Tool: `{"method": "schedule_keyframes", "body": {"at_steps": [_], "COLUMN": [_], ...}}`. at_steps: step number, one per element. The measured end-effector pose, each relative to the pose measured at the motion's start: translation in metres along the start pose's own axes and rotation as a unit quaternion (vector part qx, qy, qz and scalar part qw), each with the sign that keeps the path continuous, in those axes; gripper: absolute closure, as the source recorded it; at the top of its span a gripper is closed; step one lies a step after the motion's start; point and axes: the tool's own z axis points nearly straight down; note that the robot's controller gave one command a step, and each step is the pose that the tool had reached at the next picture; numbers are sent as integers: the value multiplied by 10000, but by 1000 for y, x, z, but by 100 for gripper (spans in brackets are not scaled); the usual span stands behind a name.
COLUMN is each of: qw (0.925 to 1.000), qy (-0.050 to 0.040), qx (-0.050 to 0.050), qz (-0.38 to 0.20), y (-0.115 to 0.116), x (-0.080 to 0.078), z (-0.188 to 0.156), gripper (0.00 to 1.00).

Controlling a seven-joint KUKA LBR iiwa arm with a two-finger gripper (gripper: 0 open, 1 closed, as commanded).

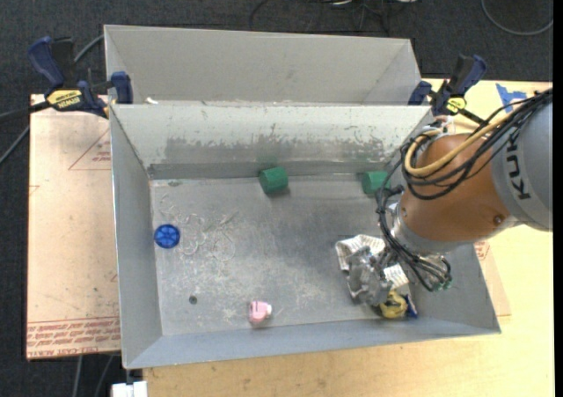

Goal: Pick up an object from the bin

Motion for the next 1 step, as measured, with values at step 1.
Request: {"method": "schedule_keyframes", "body": {"at_steps": [1], "qw": [10000], "qy": [4], "qx": [-2], "qz": [-7], "y": [0], "x": [0], "z": [-1], "gripper": [100]}}
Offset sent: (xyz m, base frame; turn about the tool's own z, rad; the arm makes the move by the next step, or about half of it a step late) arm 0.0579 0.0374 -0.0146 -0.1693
